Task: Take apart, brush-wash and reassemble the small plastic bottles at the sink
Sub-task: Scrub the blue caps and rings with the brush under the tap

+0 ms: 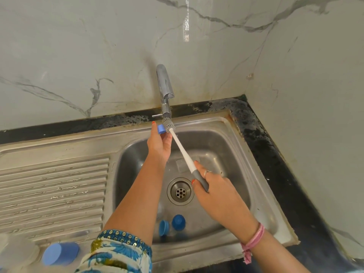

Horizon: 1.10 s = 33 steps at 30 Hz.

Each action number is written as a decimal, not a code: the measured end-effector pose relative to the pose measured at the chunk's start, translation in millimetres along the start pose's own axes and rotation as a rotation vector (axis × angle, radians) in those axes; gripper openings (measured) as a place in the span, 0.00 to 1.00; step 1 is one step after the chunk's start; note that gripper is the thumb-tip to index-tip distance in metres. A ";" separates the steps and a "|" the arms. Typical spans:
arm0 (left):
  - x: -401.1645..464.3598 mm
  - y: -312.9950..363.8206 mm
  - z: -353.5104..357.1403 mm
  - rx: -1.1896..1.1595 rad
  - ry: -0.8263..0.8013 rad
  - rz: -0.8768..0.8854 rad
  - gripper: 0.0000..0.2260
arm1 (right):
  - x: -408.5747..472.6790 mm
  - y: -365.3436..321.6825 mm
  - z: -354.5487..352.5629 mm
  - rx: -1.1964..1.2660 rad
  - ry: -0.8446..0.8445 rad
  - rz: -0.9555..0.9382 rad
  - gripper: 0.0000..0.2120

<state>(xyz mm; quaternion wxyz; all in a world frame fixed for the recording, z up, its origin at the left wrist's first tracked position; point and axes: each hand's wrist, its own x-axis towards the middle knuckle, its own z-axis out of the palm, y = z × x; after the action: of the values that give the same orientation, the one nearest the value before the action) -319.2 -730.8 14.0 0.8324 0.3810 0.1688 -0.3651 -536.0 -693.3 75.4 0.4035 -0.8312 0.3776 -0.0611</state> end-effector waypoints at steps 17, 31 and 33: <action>-5.1 6.6 -5.0 0.000 -0.009 -0.020 0.10 | 9.5 -2.8 0.1 -0.077 0.019 0.000 0.24; 2.2 -2.0 -12.6 0.413 -0.106 0.041 0.14 | 20.2 5.4 -2.2 -0.125 0.071 -0.020 0.23; 0.4 -5.0 -9.4 0.528 -0.149 0.068 0.16 | 29.6 7.3 -7.0 -0.126 0.080 -0.032 0.23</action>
<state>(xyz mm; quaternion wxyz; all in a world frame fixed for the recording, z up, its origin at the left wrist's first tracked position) -322.6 -726.1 5.1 0.7262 0.5623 -0.0068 -0.3955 -522.1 -720.5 68.8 0.3339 -0.8576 0.3835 -0.0770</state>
